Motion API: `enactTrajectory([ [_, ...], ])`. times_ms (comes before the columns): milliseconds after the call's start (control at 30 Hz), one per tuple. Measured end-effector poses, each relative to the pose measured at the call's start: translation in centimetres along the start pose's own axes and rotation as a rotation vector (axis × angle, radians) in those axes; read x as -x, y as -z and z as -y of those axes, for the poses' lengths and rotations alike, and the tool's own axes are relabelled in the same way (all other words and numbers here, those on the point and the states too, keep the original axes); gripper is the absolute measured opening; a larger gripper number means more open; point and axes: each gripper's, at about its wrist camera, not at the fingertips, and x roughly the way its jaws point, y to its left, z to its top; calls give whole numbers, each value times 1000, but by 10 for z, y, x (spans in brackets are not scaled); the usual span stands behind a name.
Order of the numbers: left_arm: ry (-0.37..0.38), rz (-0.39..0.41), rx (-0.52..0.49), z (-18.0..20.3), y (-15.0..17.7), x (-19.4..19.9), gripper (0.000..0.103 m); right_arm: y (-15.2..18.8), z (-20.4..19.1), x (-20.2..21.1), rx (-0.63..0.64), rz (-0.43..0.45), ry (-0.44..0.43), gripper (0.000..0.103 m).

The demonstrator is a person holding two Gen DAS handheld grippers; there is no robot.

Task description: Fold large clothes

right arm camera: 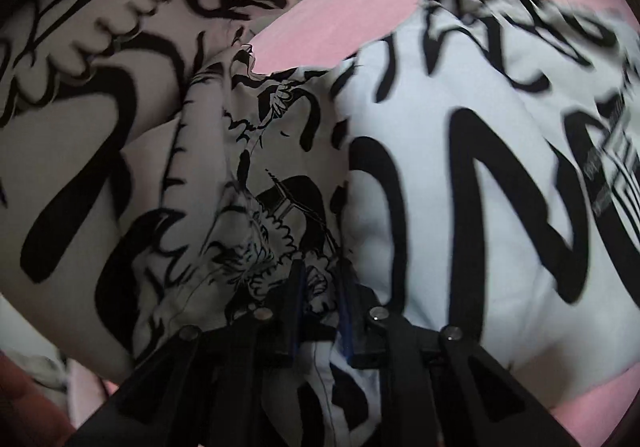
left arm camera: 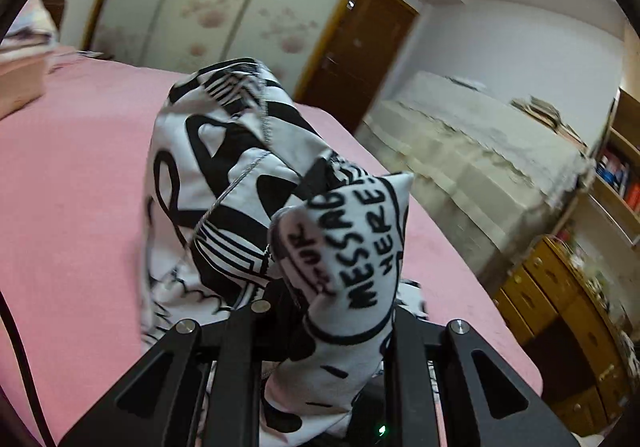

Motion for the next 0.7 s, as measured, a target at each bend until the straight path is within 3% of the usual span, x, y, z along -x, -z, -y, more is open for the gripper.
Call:
enactTrajectory([
  [133,69,-42,-33,40,5,-23,15,1,43,16,-192,-5,-135,11],
  [300,153,-136,-72,89,17,-47,15,7,89,49,-340,4,-203,11],
  [433,147,-196,-106,118,32,-73,15,17,119,96,-356,47,-129,11],
  [633,18,-324,-205,133,74,-115,16,20,142,154,-267,101,120,13],
  [700,-34,-400,-240,138,95,-136,16,22,148,163,-250,107,189,13],
])
